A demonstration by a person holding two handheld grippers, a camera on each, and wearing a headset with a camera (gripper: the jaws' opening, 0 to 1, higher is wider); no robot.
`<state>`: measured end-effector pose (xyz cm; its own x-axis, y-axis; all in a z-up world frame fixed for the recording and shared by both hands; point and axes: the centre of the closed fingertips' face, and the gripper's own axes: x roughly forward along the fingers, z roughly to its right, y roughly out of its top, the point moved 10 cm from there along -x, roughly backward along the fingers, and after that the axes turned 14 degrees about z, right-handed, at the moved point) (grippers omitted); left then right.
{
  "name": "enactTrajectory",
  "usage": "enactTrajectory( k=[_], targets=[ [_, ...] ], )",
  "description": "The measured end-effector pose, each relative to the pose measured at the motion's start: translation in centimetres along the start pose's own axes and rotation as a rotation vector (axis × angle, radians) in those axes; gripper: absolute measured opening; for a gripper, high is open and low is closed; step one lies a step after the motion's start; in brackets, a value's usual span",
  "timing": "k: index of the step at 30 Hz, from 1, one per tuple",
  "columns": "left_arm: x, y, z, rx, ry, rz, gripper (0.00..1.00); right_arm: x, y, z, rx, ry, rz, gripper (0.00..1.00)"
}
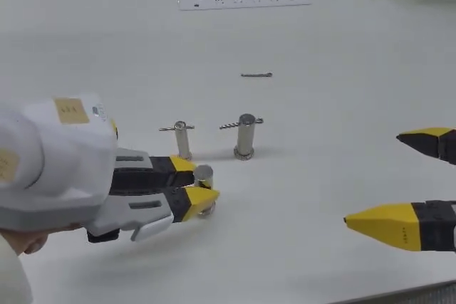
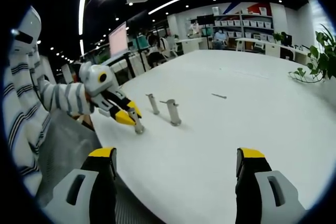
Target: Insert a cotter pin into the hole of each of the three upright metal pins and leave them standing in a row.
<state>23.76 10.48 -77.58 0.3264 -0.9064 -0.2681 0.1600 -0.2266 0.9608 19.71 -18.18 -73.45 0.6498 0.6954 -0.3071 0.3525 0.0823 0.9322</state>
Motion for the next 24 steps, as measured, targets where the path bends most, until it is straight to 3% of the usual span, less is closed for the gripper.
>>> enactTrajectory(
  k=[4,6,14,24],
  targets=[
    [-0.04,-0.4,0.19,0.006,-0.009,-0.013,0.11,-0.05,0.04,0.12,0.002,-0.003,0.0,0.96],
    [-0.15,-0.54,0.25,-0.025,-0.002,0.005,0.11,-0.1,0.07,0.21,0.002,-0.004,0.0,0.95],
    [-0.2,-0.67,0.43,0.02,-0.007,0.013,0.11,-0.22,0.09,0.44,0.002,-0.006,-0.006,0.95],
    [-0.22,-0.77,0.42,-0.015,-0.006,0.027,0.12,0.08,0.22,0.36,-0.002,0.002,-0.006,0.95]
  ],
)
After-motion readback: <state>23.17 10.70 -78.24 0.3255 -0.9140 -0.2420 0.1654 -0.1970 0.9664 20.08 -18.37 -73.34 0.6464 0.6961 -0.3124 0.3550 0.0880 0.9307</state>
